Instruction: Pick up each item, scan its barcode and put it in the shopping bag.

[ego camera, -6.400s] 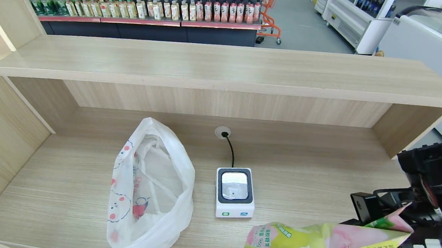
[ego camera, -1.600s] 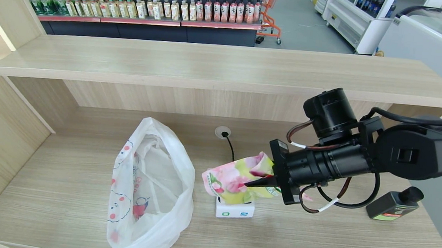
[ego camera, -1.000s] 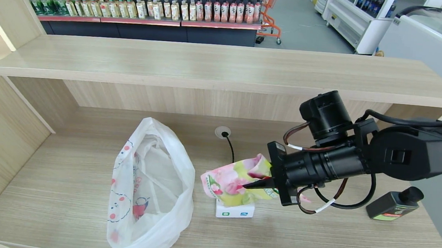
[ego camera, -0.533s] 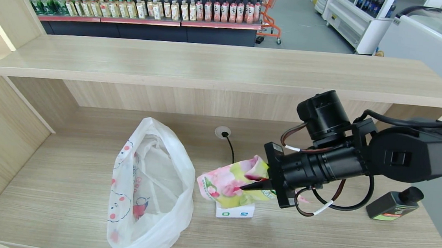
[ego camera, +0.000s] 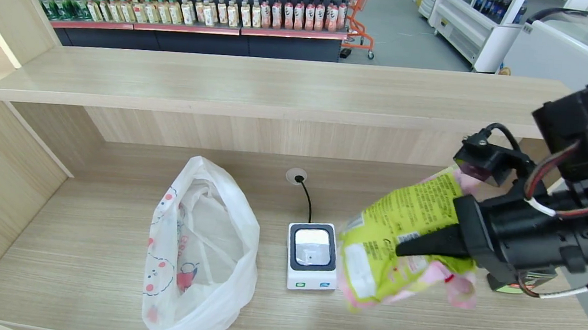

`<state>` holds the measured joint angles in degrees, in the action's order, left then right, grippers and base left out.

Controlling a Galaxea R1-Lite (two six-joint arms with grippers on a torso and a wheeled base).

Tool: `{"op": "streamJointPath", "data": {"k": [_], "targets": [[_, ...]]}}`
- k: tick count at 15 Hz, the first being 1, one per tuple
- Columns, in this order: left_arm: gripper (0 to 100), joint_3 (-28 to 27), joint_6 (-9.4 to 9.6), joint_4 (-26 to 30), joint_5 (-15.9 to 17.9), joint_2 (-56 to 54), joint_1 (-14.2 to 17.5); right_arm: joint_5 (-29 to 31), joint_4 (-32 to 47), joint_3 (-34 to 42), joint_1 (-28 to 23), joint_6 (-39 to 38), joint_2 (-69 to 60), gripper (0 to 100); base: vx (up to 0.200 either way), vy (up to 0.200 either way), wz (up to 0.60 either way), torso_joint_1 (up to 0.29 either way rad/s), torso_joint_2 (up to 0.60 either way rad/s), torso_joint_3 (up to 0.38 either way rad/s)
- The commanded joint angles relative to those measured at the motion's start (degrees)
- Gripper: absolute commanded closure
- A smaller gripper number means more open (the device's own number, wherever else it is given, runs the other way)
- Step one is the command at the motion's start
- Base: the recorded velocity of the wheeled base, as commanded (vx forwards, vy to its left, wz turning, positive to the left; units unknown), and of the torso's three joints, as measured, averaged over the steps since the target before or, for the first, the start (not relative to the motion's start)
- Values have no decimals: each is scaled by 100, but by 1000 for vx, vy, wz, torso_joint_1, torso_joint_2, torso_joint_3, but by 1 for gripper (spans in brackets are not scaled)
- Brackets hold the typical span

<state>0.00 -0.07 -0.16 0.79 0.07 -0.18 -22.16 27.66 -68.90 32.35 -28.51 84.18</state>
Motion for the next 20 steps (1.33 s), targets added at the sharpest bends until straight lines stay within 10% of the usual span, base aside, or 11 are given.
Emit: {"op": "streamJointPath", "data": {"k": [1, 7, 20], "targets": [[0, 0, -1, -2, 0, 1, 1, 406, 249, 826, -300, 1762, -789, 100, 0, 0, 0, 0, 0, 0], [0, 0, -1, -2, 0, 1, 1, 898, -1061, 1291, -212, 3572, -727, 100, 0, 0, 0, 0, 0, 0], [0, 0, -98, -2, -18, 1, 1, 54, -1421, 1309, -19, 3405, -973, 100, 0, 62, 0, -1, 0, 1]]}}
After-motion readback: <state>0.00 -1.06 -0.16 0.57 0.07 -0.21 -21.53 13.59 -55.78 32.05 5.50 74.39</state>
